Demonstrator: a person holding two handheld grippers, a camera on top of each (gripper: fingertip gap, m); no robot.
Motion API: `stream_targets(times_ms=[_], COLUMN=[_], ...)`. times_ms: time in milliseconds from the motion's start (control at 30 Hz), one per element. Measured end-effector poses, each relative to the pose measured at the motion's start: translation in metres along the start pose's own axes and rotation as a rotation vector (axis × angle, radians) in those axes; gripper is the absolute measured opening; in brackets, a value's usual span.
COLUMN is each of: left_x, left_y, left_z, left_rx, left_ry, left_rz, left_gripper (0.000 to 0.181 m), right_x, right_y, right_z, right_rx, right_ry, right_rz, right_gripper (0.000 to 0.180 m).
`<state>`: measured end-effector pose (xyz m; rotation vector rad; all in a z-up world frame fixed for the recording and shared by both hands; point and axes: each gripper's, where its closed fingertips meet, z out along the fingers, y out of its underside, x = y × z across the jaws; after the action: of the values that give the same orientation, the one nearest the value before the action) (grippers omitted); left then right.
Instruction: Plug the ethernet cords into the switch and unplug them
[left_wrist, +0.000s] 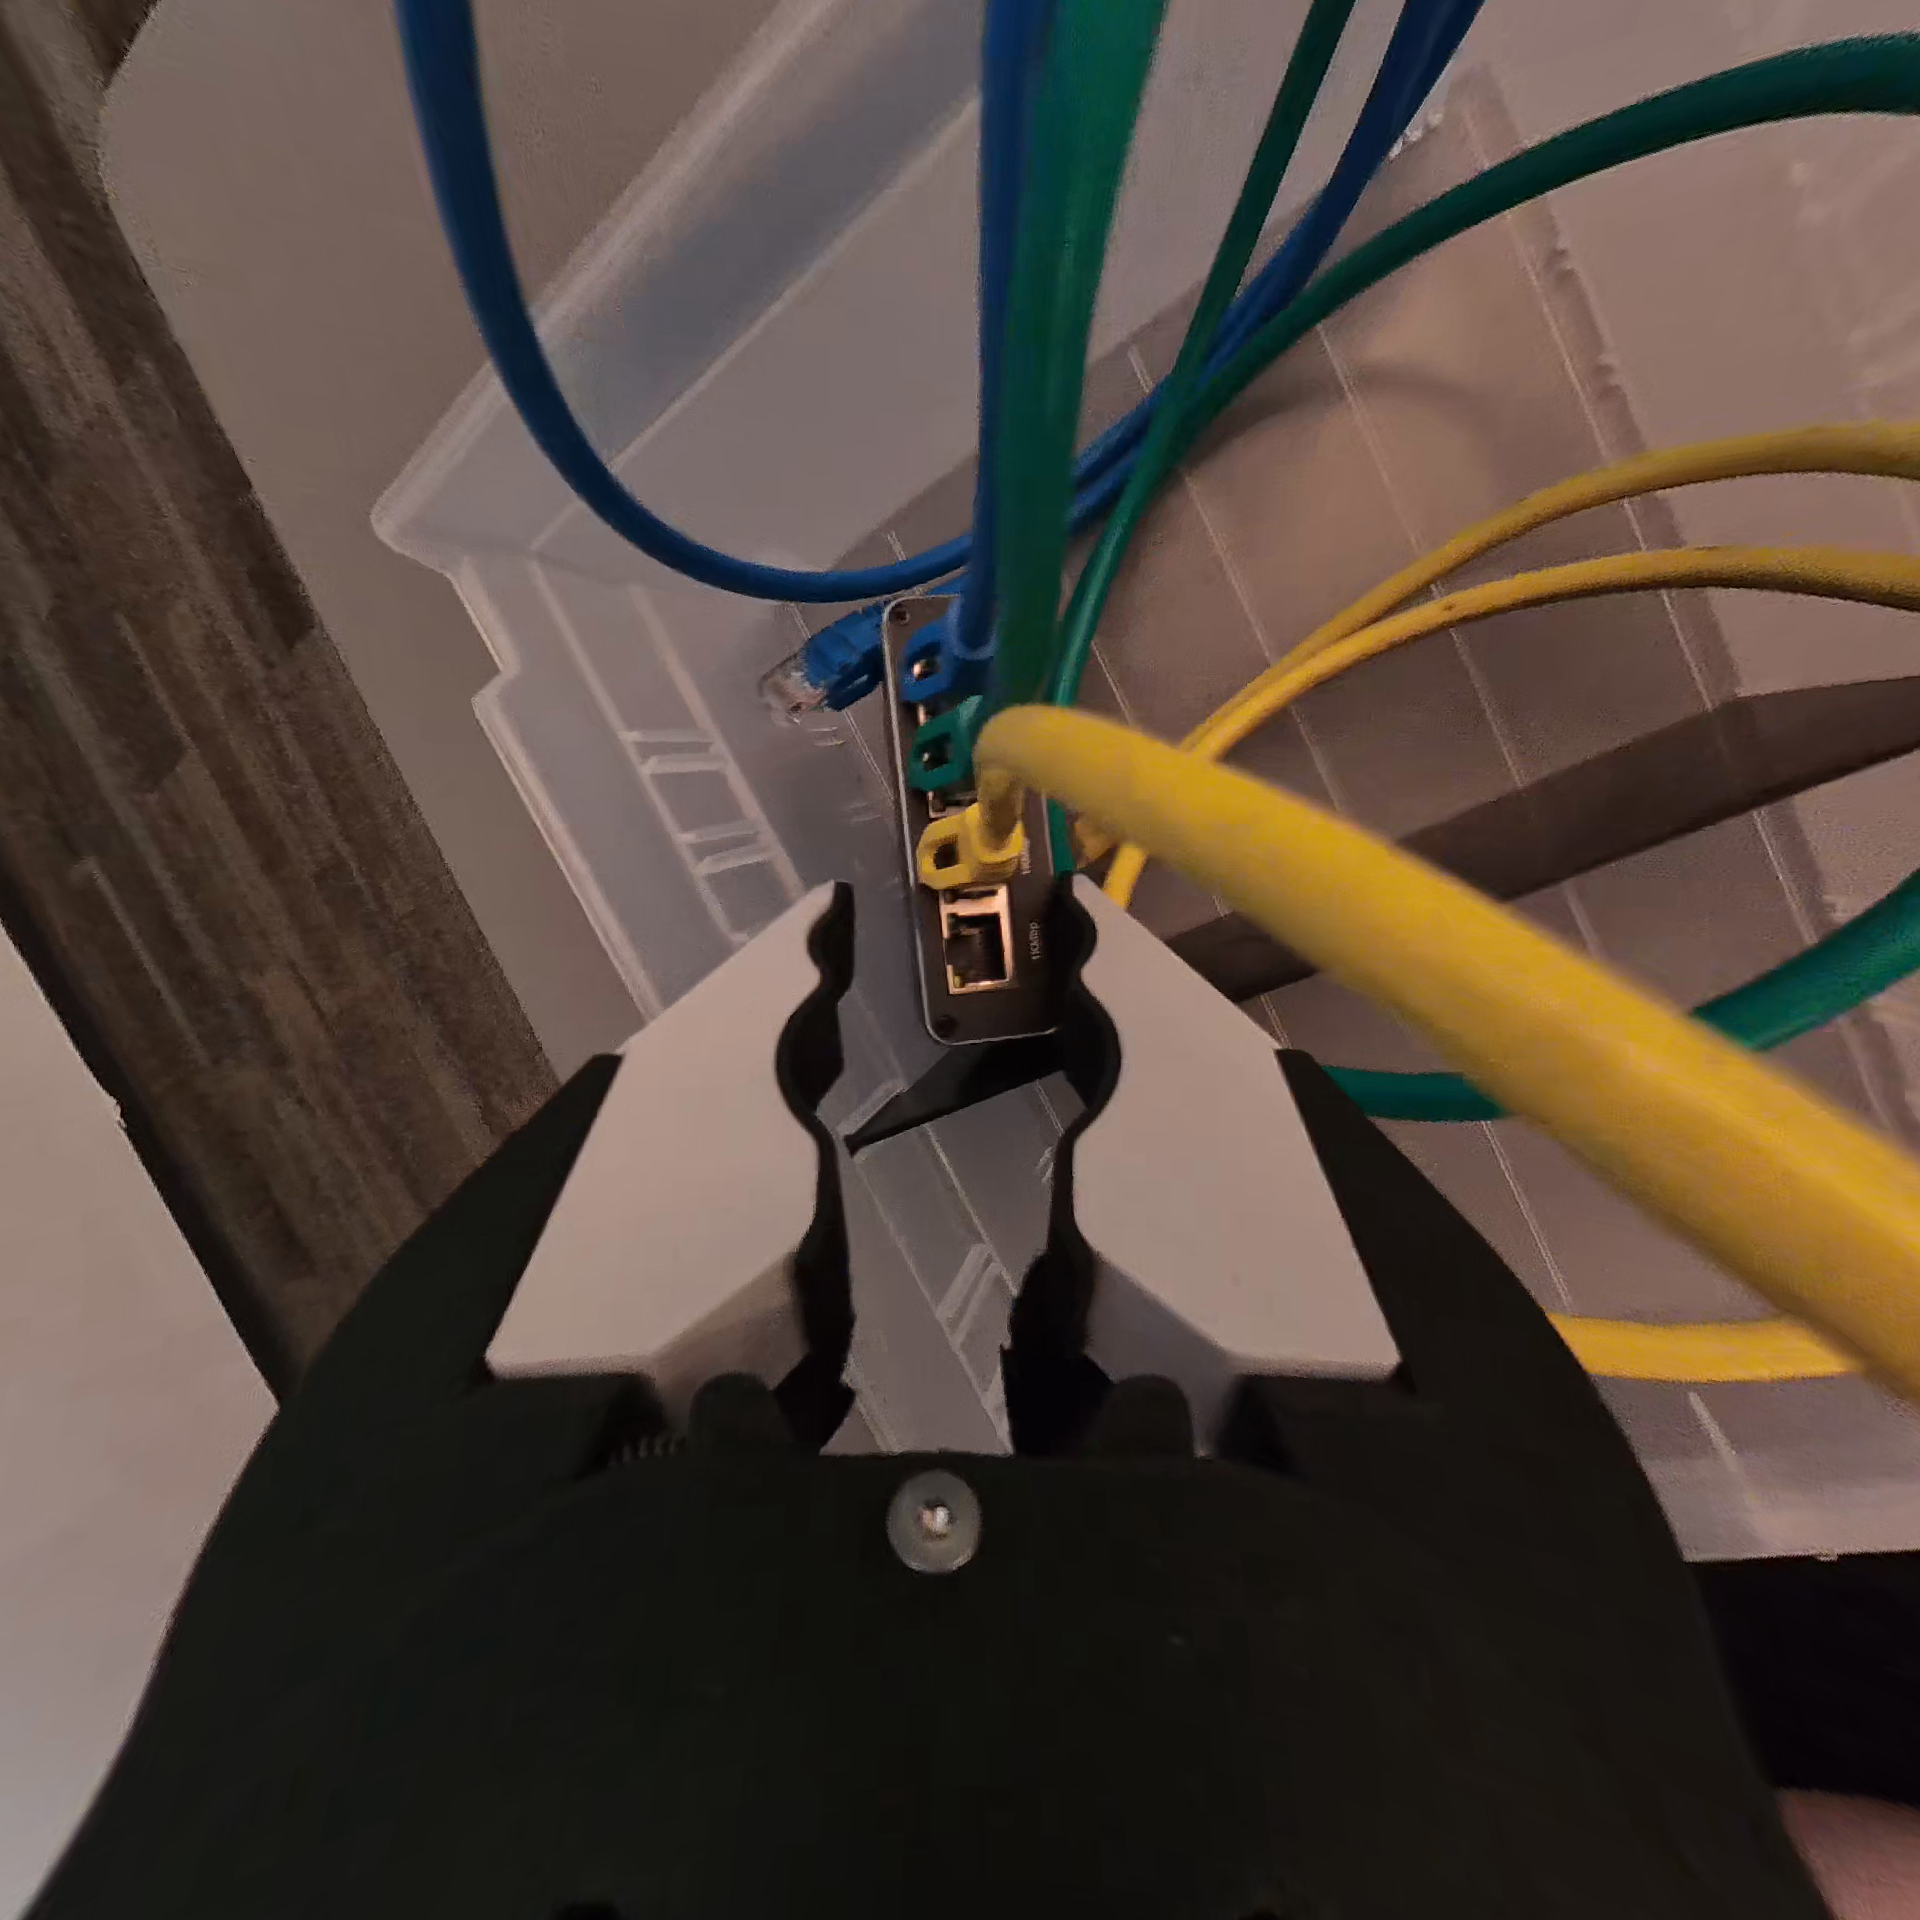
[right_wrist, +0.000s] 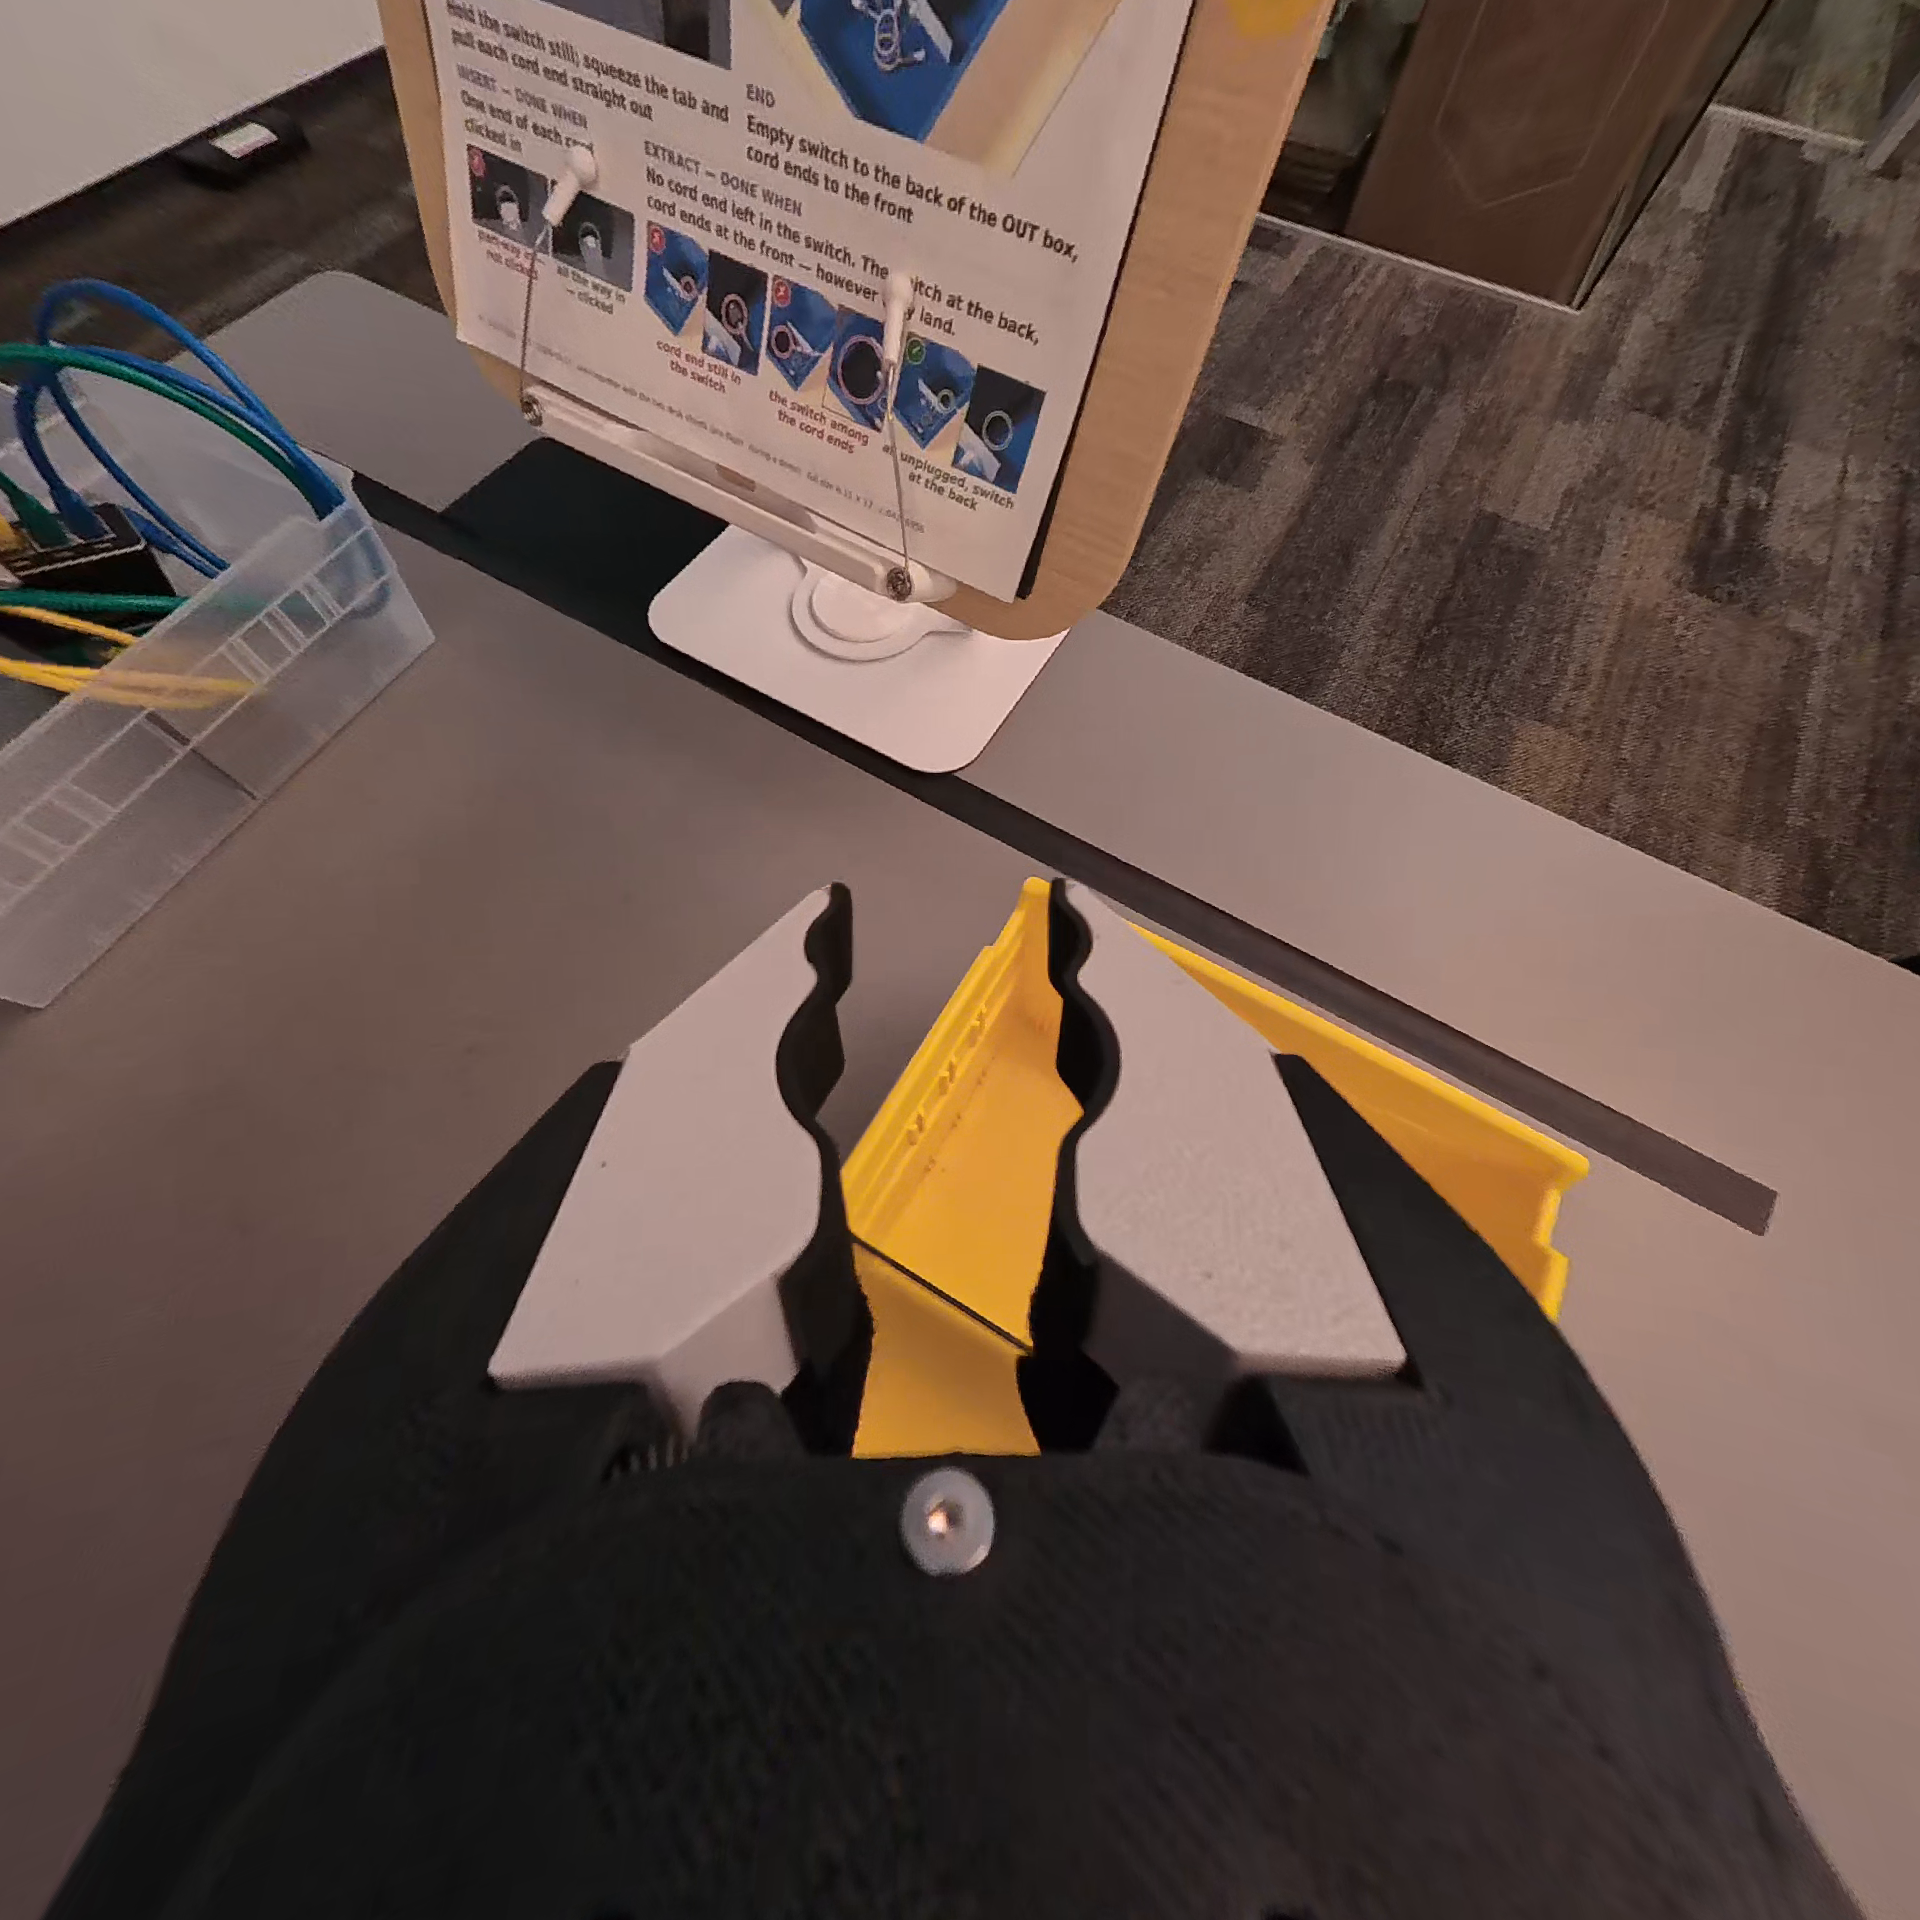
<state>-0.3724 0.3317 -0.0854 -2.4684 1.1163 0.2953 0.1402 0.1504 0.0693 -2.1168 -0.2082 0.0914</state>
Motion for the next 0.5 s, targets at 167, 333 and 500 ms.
stream_targets(times_ms=[167, 333, 500], left_x=[-0.001, -0.002, 0.001], left_y=[0.000, -0.001, -0.005], left_z=[0.008, 0.020, 0.027], left_rx=[-0.035, -0.020, -0.038], left_ry=[0.007, 0.071, 0.077], left_rz=[-0.066, -0.150, -0.102], left_gripper=[0.041, 0.043, 0.035], right_x=[-0.007, -0.016, -0.019], right_y=[0.003, 0.006, 0.011], right_z=[0.005, 0.013, 0.018], right_rx=[-0.018, -0.051, -0.084], right_ry=[-0.019, -0.026, -0.016], right_rz=[-0.008, -0.038, -0.075], right_gripper=[0.038, 0.038, 0.036])
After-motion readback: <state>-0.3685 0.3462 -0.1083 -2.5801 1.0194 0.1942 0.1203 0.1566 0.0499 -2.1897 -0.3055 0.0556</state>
